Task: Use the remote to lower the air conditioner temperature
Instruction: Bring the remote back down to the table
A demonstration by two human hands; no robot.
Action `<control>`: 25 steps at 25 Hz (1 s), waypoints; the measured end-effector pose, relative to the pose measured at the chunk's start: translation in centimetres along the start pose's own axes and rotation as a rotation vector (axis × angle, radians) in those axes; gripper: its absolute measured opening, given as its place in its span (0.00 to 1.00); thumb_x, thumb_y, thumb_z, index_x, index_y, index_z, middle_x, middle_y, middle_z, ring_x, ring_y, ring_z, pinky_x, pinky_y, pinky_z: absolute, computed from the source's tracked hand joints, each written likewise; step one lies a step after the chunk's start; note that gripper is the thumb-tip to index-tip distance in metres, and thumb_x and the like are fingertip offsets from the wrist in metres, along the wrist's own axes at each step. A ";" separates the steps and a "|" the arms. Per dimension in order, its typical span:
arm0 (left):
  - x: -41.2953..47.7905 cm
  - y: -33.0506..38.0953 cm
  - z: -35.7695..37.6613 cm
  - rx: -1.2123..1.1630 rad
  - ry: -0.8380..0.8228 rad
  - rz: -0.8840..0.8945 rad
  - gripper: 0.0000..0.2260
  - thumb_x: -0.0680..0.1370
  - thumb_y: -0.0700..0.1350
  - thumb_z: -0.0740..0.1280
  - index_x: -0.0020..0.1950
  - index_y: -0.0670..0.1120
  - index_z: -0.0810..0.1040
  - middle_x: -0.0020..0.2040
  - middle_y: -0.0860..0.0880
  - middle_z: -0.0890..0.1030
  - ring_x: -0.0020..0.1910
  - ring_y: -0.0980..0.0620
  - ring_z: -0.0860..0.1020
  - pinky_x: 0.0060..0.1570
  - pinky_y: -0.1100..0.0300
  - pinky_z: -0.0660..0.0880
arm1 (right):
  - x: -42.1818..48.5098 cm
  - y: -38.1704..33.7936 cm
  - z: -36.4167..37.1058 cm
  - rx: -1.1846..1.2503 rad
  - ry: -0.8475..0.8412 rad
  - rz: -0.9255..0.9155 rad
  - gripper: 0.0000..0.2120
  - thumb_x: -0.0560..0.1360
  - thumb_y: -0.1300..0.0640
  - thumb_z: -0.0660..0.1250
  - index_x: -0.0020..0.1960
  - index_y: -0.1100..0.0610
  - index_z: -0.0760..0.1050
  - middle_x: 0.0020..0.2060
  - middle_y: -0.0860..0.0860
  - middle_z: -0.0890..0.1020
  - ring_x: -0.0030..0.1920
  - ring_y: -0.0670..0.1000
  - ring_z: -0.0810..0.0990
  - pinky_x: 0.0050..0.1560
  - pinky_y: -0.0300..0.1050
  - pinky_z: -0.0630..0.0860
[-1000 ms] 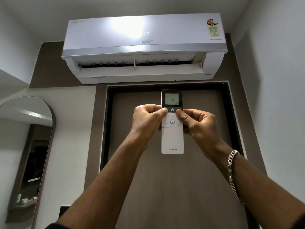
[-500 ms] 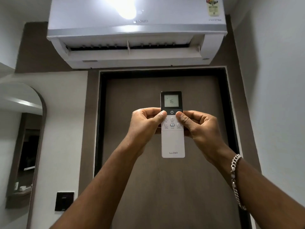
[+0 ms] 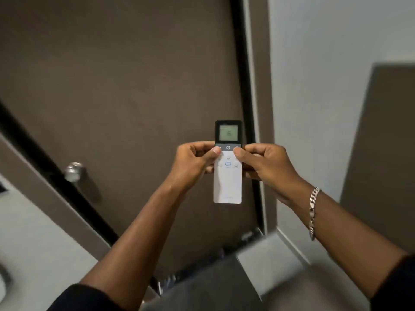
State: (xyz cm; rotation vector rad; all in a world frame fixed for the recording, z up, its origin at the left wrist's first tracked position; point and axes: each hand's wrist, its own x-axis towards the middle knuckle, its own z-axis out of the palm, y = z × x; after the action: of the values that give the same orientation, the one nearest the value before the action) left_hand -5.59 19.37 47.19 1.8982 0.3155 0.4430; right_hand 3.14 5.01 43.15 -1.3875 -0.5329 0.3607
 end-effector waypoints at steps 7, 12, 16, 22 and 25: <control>-2.5 -18.4 18.0 -0.088 -0.247 -0.369 0.06 0.76 0.40 0.67 0.49 0.42 0.82 0.42 0.48 0.87 0.40 0.50 0.85 0.39 0.57 0.81 | -8.8 19.8 -10.8 0.103 0.370 0.477 0.07 0.74 0.58 0.71 0.48 0.62 0.80 0.52 0.61 0.86 0.47 0.55 0.87 0.47 0.51 0.85; -8.6 -32.5 31.7 0.083 -0.440 -0.572 0.10 0.76 0.38 0.66 0.56 0.41 0.81 0.51 0.45 0.84 0.48 0.48 0.83 0.52 0.49 0.80 | -18.4 35.4 -17.4 0.186 0.650 0.799 0.13 0.77 0.60 0.68 0.58 0.66 0.78 0.56 0.62 0.84 0.40 0.47 0.85 0.33 0.35 0.81; -12.9 -41.8 39.8 0.246 -0.607 -0.642 0.11 0.74 0.35 0.67 0.55 0.42 0.81 0.57 0.42 0.83 0.54 0.45 0.81 0.56 0.46 0.78 | -23.8 45.5 -21.0 0.189 0.832 0.997 0.12 0.77 0.61 0.68 0.57 0.68 0.78 0.55 0.65 0.83 0.50 0.60 0.85 0.44 0.47 0.85; -15.4 -49.5 45.3 0.593 -0.708 -0.514 0.06 0.75 0.41 0.67 0.49 0.42 0.81 0.53 0.43 0.84 0.51 0.44 0.82 0.48 0.57 0.79 | -26.2 55.0 -23.5 -0.174 0.699 1.187 0.14 0.75 0.54 0.69 0.48 0.67 0.81 0.48 0.63 0.86 0.48 0.60 0.86 0.51 0.57 0.83; -16.0 -50.3 46.1 0.661 -0.691 -0.370 0.07 0.74 0.37 0.64 0.46 0.42 0.82 0.49 0.44 0.85 0.48 0.46 0.83 0.38 0.71 0.72 | -26.6 56.5 -23.7 -0.260 0.593 1.256 0.14 0.75 0.52 0.69 0.43 0.64 0.83 0.47 0.61 0.87 0.47 0.58 0.87 0.51 0.52 0.83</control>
State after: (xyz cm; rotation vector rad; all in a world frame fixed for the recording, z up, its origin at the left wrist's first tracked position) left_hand 0.36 -7.78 -17.12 2.4152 0.3589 -0.6401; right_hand -1.99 -20.00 -18.57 -1.8524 0.8824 0.8440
